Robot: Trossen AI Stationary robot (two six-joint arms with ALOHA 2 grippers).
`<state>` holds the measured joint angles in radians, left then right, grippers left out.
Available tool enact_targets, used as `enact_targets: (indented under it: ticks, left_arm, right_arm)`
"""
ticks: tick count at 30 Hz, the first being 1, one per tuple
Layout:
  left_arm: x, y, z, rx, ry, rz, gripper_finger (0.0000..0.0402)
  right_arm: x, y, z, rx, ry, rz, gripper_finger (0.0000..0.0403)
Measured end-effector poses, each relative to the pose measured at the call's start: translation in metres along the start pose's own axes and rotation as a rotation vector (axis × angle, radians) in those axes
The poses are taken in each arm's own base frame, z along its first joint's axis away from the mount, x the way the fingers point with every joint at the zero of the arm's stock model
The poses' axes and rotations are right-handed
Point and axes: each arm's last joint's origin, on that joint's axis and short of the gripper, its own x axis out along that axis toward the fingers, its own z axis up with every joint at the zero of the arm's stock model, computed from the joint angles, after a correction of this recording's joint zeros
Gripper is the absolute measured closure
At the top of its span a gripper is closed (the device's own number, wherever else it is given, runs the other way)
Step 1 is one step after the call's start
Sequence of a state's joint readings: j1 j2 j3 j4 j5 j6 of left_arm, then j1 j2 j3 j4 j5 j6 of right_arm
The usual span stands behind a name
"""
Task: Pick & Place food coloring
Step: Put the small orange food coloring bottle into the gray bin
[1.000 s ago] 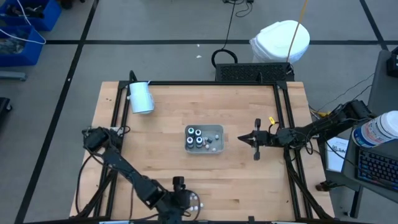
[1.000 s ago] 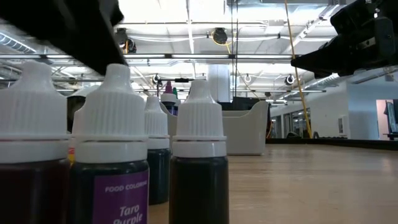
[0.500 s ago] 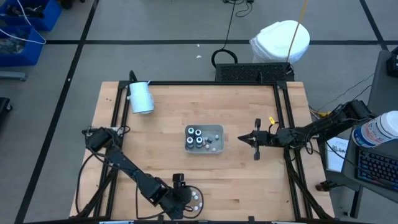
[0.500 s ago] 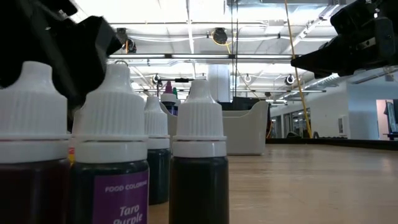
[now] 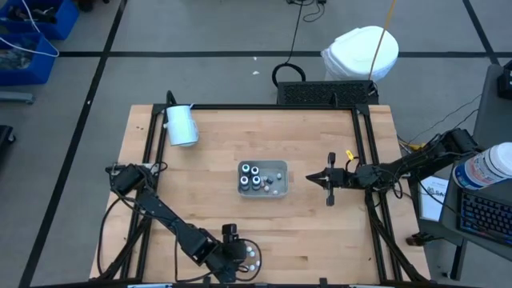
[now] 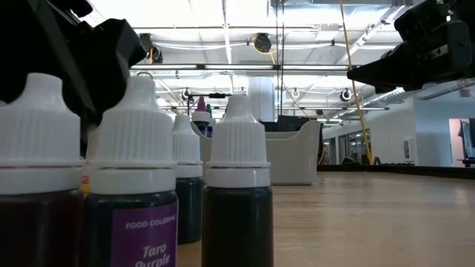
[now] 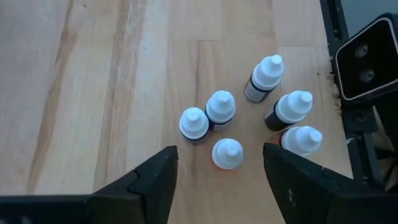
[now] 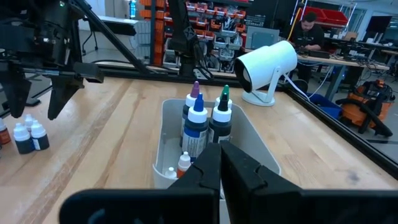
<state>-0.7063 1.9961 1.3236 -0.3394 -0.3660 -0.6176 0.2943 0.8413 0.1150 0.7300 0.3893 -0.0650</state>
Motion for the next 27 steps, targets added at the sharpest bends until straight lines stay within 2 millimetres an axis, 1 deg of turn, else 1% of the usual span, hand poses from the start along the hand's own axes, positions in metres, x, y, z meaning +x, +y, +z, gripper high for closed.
enact_targets:
  ticks: [6, 14, 21, 27]
  left_arm:
    - [0.001, 0.0, 0.0, -0.02, 0.002, -0.001, 0.0156]
    - [0.018, 0.0, -0.011, -0.004, 0.073, -0.016, 0.0156]
    - [0.018, 0.001, -0.01, 0.005, 0.069, -0.015, 0.0155]
    - [0.018, 0.002, -0.001, 0.003, 0.063, -0.034, 0.0156]
  right_arm:
    - [0.0, 0.0, 0.0, 0.0, 0.0, 0.0, 0.0403]
    - [0.0, 0.0, 0.0, 0.001, 0.0, 0.0, 0.0403]
    - [0.0, 0.0, 0.0, 0.001, 0.0, -0.001, 0.0403]
    - [0.0, 0.0, 0.0, 0.001, 0.0, 0.0, 0.0403]
